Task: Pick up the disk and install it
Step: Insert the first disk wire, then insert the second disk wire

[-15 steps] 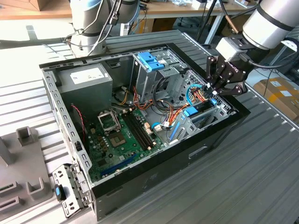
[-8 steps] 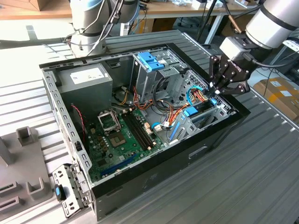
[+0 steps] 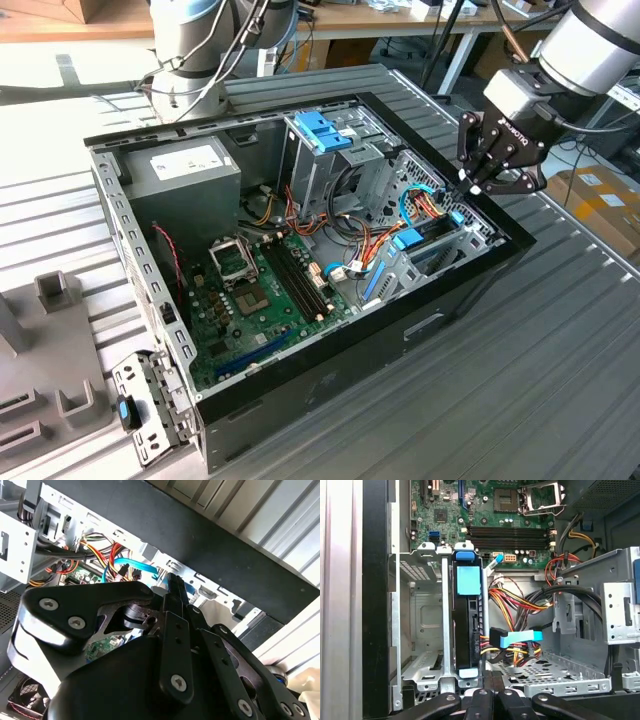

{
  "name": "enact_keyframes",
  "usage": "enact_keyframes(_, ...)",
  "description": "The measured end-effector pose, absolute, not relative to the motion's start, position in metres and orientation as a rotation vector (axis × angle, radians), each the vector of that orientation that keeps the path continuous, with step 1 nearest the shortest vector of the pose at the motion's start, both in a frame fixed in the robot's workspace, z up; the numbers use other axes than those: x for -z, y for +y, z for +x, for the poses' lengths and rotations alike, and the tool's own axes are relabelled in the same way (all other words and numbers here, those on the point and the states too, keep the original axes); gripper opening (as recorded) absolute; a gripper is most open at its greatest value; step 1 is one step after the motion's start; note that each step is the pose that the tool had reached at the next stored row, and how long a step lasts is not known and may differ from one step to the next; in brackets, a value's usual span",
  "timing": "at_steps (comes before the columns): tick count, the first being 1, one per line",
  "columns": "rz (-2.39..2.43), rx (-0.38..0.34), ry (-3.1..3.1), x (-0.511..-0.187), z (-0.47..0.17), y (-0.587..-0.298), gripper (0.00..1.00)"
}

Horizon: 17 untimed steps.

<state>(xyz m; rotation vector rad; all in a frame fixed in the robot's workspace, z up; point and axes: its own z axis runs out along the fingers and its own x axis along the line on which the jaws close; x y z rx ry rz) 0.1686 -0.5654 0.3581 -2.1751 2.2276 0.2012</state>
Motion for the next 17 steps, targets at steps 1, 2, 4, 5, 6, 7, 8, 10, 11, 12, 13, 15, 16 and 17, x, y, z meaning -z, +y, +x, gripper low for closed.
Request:
enact_keyframes(1, -2.175, -0.201, 2.228, -0.3586, 0.1687, -0.5654, 0.11)
enact_keyframes(2, -2.175, -0.201, 2.228, -0.3586, 0.1688, -0.5654, 0.11)
enact_keyframes(4, -2.175, -0.201, 2.228, -0.3587, 0.169, -0.5653, 0.11)
enact_keyframes(5, -2.175, -0.201, 2.228, -0.3587, 0.169, -0.5653, 0.11)
enact_keyframes(6, -2.175, -0.201, 2.228, -0.3587, 0.169, -0.5653, 0.11)
enact_keyframes(7, -2.175, -0.201, 2.228, -0.3587, 0.1691, -0.5653, 0.11)
enact_keyframes(8, -2.175, -0.201, 2.228, -0.3587, 0.1691, -0.5653, 0.11)
enact_keyframes(10, -2.175, -0.201, 2.228, -0.3587, 0.1691, -0.5653, 0.11)
enact_keyframes(11, -2.175, -0.201, 2.228, -0.3587, 0.1692, -0.5653, 0.11)
enact_keyframes(12, -2.175, -0.201, 2.228, -0.3587, 0.1692, -0.5653, 0.11)
enact_keyframes(13, -2.175, -0.201, 2.228, -0.3587, 0.1692, -0.5653, 0.11)
enact_keyframes(15, -2.175, -0.201, 2.228, -0.359, 0.1685, -0.5654, 0.11)
enact_keyframes(16, -2.175, -0.201, 2.228, -0.3593, 0.1674, -0.5654, 0.11)
enact_keyframes(17, -2.175, -0.201, 2.227, -0.3597, 0.1669, -0.5653, 0.11)
